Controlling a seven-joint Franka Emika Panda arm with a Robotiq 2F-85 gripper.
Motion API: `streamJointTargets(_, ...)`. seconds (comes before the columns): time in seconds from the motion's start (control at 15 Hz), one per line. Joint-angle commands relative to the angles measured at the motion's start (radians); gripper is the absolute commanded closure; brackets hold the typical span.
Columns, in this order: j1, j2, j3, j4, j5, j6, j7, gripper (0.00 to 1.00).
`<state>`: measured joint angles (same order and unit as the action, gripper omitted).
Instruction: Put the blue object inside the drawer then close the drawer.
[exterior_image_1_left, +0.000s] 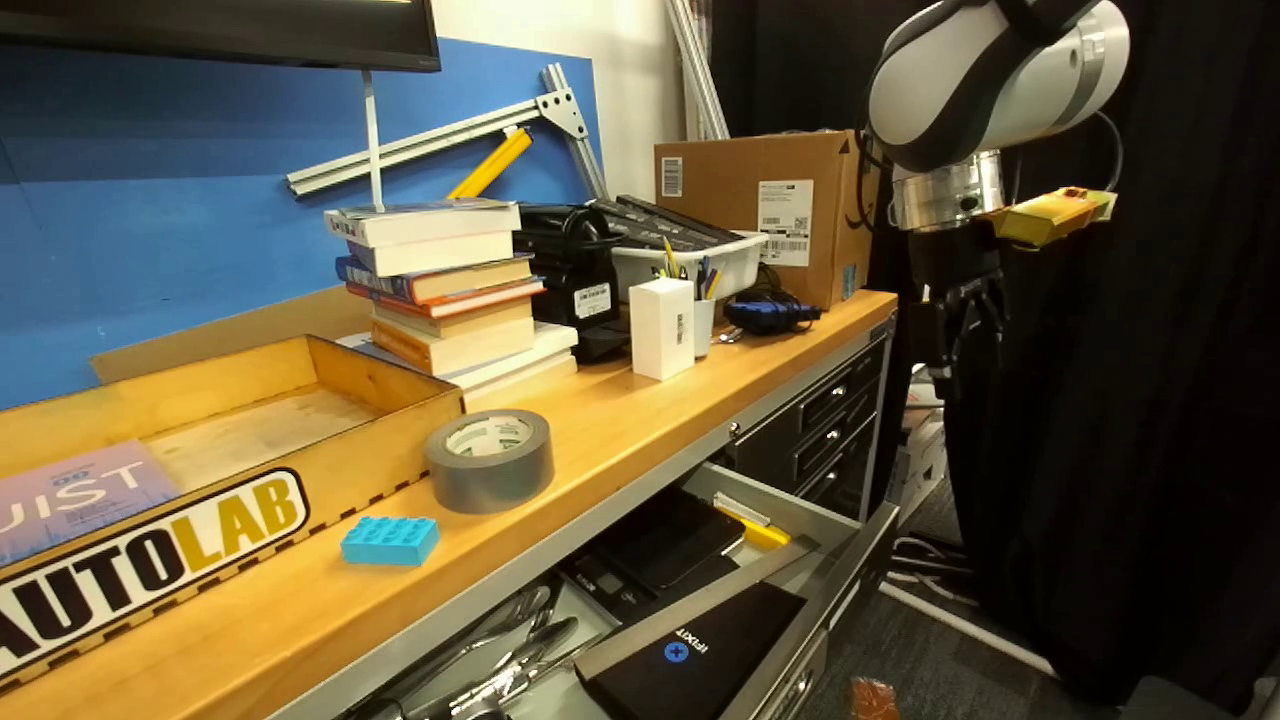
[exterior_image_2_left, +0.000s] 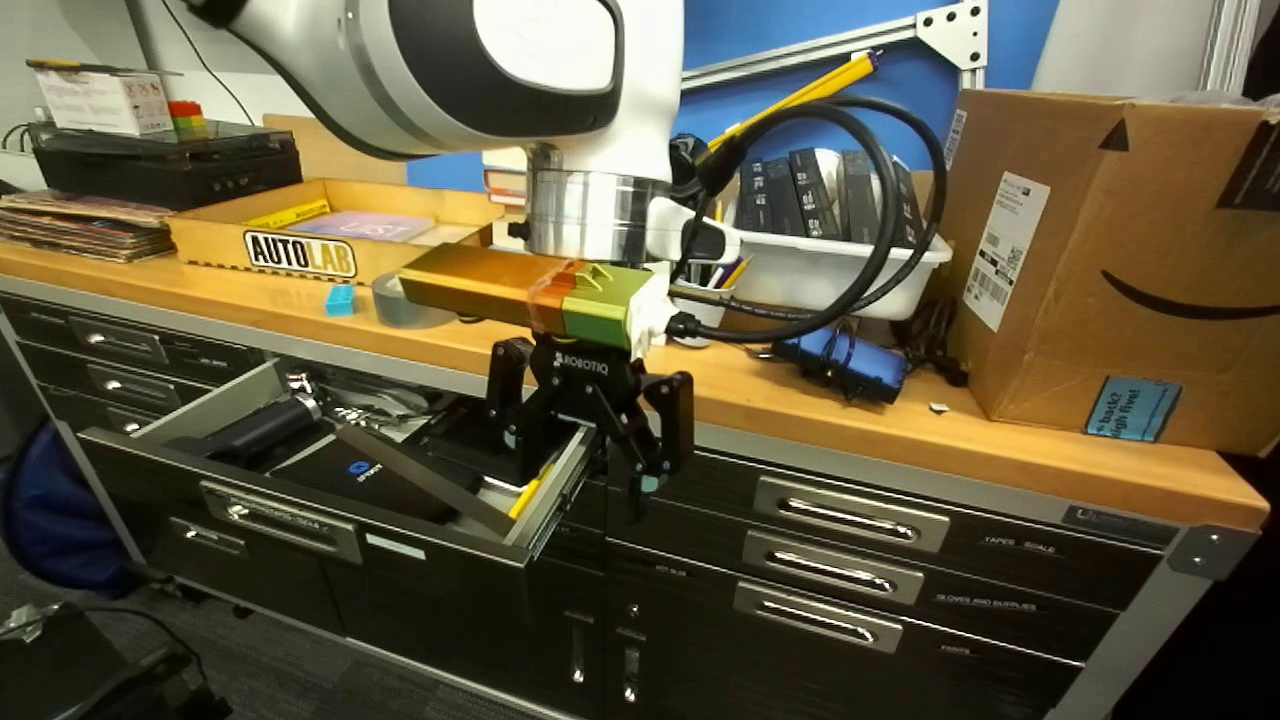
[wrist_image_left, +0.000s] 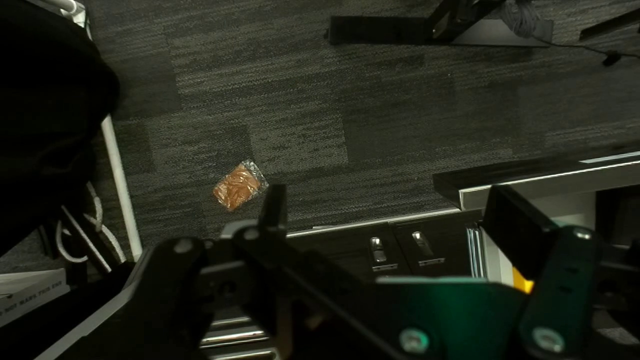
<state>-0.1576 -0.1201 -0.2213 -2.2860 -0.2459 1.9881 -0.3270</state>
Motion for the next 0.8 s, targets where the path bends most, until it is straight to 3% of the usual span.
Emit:
streamJointTargets(0.0,-0.008,0.000,0.008,0.001,0.001,-0.001,-0.001,0.00)
streamJointTargets(0.4,-0.008,0.000,0.008,0.001,0.001,-0.001,-0.001,0.00)
streamJointTargets(0.73,0.083,-0.064,0.138,-0.028,-0.024,-0.006,0.126,0.00)
